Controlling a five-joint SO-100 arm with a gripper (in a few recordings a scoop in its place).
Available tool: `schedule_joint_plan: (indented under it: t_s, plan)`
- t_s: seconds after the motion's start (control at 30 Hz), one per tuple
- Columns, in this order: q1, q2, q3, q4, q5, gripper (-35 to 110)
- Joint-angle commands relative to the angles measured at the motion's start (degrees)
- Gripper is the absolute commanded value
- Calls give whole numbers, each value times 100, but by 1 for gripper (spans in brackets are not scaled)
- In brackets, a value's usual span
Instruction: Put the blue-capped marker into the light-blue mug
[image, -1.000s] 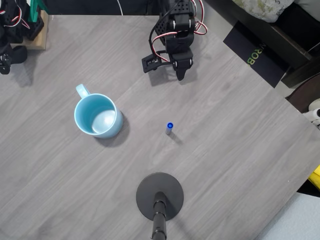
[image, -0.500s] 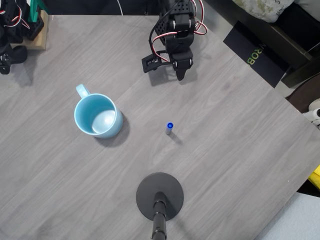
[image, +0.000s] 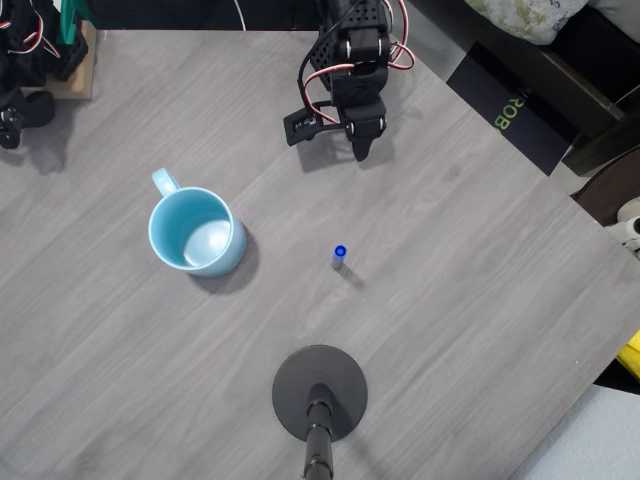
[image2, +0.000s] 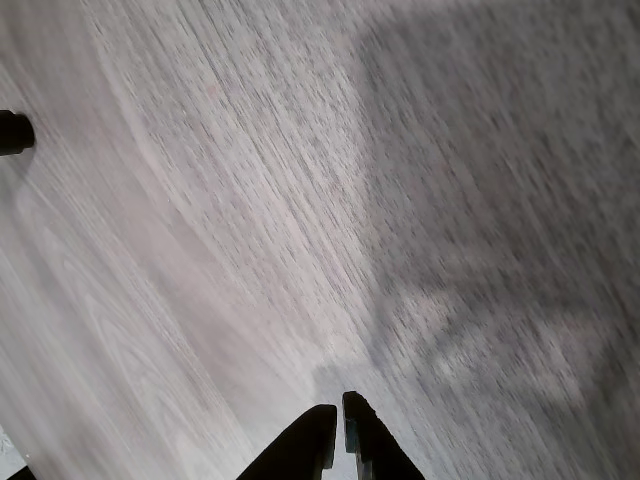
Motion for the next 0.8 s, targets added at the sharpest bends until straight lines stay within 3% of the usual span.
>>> schedule_joint_plan:
  t_s: [0.0, 0.17, 0.43, 0.47, 0.53, 0.77]
  plan:
    - [18, 158, 53, 53, 18, 0]
    - [-229, 158, 53, 44, -18, 0]
    - [853, 149, 53, 9, -105, 1]
    - [835, 149, 53, -9, -677, 2]
    - [967, 149, 53, -26, -2760, 3]
    - [1336, 149, 0, -404, -5924, 0]
